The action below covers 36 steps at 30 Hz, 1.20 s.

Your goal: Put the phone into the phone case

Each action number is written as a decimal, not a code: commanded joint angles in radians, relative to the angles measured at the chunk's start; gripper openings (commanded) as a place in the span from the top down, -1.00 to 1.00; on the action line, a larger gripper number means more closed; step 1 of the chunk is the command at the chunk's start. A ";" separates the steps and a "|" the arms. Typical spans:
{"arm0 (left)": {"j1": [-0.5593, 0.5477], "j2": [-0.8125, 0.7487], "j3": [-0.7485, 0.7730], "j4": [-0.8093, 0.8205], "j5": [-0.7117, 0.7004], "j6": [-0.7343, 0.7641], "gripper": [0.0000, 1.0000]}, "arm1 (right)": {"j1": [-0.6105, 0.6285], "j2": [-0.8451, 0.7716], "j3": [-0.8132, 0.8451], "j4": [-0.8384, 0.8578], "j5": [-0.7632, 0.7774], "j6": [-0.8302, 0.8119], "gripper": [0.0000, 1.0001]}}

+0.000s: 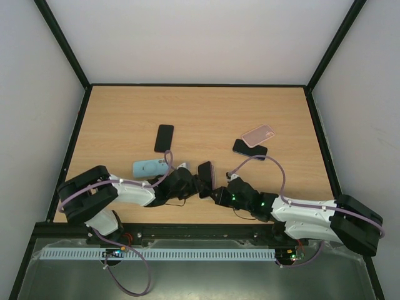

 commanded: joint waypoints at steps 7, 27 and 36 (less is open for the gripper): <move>-0.024 -0.002 -0.047 -0.010 0.026 -0.025 -0.11 | 0.006 0.052 -0.048 0.209 -0.176 -0.024 0.95; -0.054 -0.258 -0.140 -0.216 -0.194 -0.097 -0.05 | -0.006 0.179 -0.013 0.209 -0.279 -0.051 0.91; 0.014 -0.348 -0.162 -0.254 -0.209 -0.061 -0.04 | -0.006 0.118 0.042 0.016 -0.201 -0.101 0.46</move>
